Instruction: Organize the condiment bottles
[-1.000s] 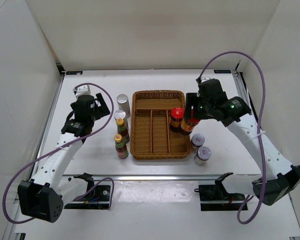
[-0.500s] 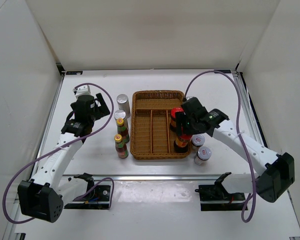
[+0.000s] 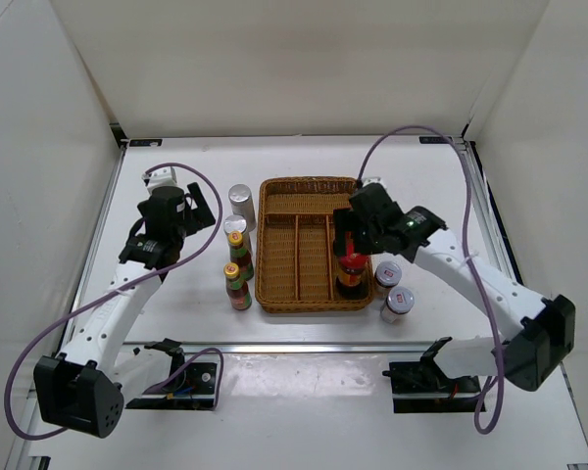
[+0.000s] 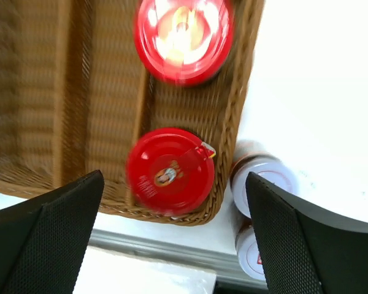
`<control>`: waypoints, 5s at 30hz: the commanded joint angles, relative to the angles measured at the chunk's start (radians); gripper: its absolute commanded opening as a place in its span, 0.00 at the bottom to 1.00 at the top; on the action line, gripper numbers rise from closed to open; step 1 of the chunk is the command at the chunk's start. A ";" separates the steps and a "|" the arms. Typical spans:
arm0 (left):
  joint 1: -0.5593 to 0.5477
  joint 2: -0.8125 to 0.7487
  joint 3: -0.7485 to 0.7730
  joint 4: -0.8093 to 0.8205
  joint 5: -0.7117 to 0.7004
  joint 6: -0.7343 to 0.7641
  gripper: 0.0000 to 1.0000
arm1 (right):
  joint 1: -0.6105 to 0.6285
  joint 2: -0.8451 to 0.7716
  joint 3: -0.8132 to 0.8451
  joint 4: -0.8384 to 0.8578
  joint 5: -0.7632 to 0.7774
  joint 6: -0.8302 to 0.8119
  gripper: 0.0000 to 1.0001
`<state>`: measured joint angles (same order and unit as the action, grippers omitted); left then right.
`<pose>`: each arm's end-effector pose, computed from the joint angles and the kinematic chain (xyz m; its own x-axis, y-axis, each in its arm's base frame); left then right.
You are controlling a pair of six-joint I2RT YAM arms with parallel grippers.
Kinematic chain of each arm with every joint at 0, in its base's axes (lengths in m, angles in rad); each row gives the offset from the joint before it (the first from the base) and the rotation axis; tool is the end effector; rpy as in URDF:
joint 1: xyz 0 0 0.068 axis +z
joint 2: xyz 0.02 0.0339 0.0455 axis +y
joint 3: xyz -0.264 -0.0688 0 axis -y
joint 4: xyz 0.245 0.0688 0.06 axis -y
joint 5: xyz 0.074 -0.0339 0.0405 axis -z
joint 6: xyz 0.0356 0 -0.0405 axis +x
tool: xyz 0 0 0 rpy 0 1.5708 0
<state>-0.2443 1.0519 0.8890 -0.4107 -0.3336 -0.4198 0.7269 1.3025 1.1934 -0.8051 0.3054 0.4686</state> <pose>0.2269 -0.0446 0.3038 -0.4652 -0.2809 -0.8394 -0.2496 0.9515 -0.1801 0.2059 0.1688 0.3155 -0.7524 -0.0927 -0.6522 -0.1758 0.9824 0.0632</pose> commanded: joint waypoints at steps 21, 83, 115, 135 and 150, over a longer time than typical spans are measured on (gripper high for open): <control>-0.001 0.049 0.050 -0.022 -0.002 -0.008 1.00 | -0.202 -0.181 -0.162 -0.152 0.041 0.068 0.93; -0.001 0.051 0.059 -0.022 0.064 -0.017 1.00 | -0.351 0.783 0.962 -0.078 -0.284 -0.133 0.01; -0.001 0.040 0.050 -0.022 0.064 -0.027 1.00 | -0.480 -0.047 0.047 -0.060 -0.058 -0.035 1.00; -0.001 0.031 0.048 -0.022 0.087 -0.027 1.00 | -0.468 -0.128 -0.406 -0.088 -0.343 0.117 0.99; -0.001 0.040 0.048 -0.022 0.096 -0.027 1.00 | -0.412 -0.267 -0.374 -0.186 -0.249 0.199 0.43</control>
<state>-0.2443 1.1145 0.9119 -0.4347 -0.2501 -0.4393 0.3103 1.0878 0.7406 -0.9302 0.0101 0.6392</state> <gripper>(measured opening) 0.997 0.689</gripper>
